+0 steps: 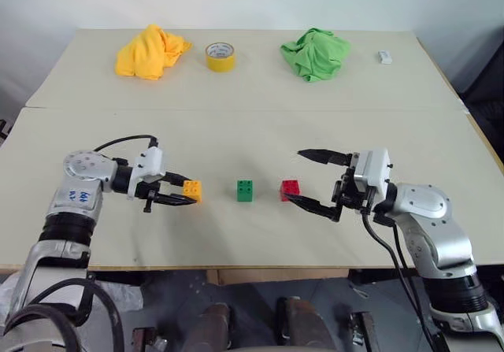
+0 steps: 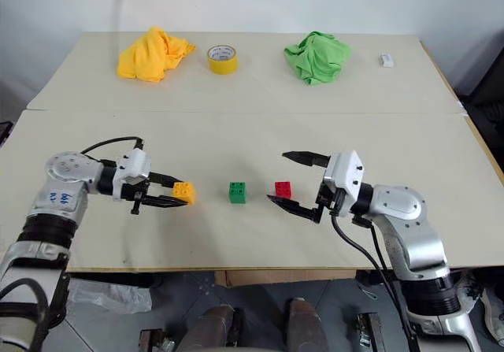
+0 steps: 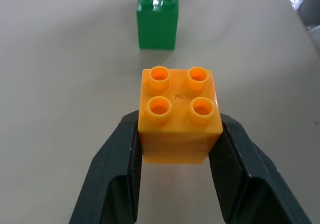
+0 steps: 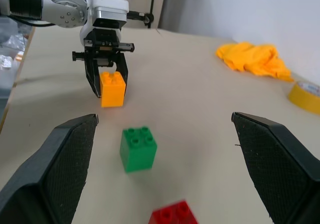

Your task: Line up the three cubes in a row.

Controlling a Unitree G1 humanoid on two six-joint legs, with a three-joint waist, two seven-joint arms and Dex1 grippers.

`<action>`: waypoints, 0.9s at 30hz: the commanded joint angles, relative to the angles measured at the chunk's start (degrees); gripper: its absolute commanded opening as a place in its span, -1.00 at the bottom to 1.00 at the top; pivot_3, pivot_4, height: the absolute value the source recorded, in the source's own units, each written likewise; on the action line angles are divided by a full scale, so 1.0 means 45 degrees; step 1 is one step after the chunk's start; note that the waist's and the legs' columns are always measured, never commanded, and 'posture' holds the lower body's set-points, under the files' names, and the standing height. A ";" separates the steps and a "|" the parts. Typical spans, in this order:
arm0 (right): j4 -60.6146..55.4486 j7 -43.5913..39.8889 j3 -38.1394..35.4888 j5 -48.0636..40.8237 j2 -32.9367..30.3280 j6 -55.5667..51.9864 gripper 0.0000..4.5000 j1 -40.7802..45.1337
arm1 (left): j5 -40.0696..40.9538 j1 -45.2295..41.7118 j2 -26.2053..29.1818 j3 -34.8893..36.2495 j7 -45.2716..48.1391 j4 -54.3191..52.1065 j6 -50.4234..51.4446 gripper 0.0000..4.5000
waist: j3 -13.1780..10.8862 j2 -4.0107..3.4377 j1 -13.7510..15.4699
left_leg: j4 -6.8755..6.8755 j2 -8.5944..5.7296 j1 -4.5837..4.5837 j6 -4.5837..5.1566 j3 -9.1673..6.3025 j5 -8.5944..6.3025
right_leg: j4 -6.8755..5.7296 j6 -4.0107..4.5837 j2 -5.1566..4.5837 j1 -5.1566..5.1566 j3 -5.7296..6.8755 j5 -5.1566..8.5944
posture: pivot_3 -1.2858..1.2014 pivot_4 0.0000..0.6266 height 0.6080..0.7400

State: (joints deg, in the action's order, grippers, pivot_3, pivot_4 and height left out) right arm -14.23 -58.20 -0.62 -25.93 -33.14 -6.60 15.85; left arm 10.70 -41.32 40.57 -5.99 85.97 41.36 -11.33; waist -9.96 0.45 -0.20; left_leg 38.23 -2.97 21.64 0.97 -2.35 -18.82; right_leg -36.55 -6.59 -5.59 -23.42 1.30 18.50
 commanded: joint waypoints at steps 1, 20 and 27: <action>-0.0686 0.0055 -0.0616 -0.0349 -0.0301 -0.0010 1.00 -0.0393 | -0.0364 -0.0706 -0.0156 -0.0102 0.0661 0.1290 -0.0963 -0.34 | -0.0002 0.0003 0.0011 | 0.0003 0.0000 0.0000 0.0001 0.0000 0.0000 | 0.0000 0.0000 -0.0002 0.0001 0.0008 0.0000 | 0.03 -0.52 1.00; -0.0762 -0.0466 -0.1462 -0.0455 -0.1265 0.0283 1.00 -0.2979 | -0.1490 -0.2897 -0.1190 -0.0296 0.0903 0.5078 -0.2750 -0.34 | -0.0004 0.0011 0.0059 | 0.0062 -0.0021 0.0002 0.0021 0.0005 0.0003 | -0.0061 -0.0004 0.0000 0.0008 0.0029 -0.0001 | 0.03 -0.52 1.00; -0.0388 -0.0716 -0.1424 -0.0459 -0.1284 0.0452 1.00 -0.2885 | -0.0533 -0.2537 -0.0504 0.0827 0.0642 0.4351 -0.1587 0.53 | -0.0007 0.0016 0.0047 | 0.0082 -0.0022 0.0009 0.0023 -0.0002 0.0001 | -0.0068 -0.0004 -0.0004 0.0007 0.0020 -0.0001 | 0.03 -0.52 1.00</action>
State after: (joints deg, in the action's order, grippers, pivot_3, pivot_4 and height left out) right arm -15.51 -60.78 -5.48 -26.97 -38.63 -6.05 2.40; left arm 5.50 -53.03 35.89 -5.05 85.99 63.12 -20.52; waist -10.00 0.53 0.01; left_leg 38.62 -3.06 21.68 1.08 -2.36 -18.81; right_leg -36.86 -6.61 -5.62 -23.39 1.39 18.49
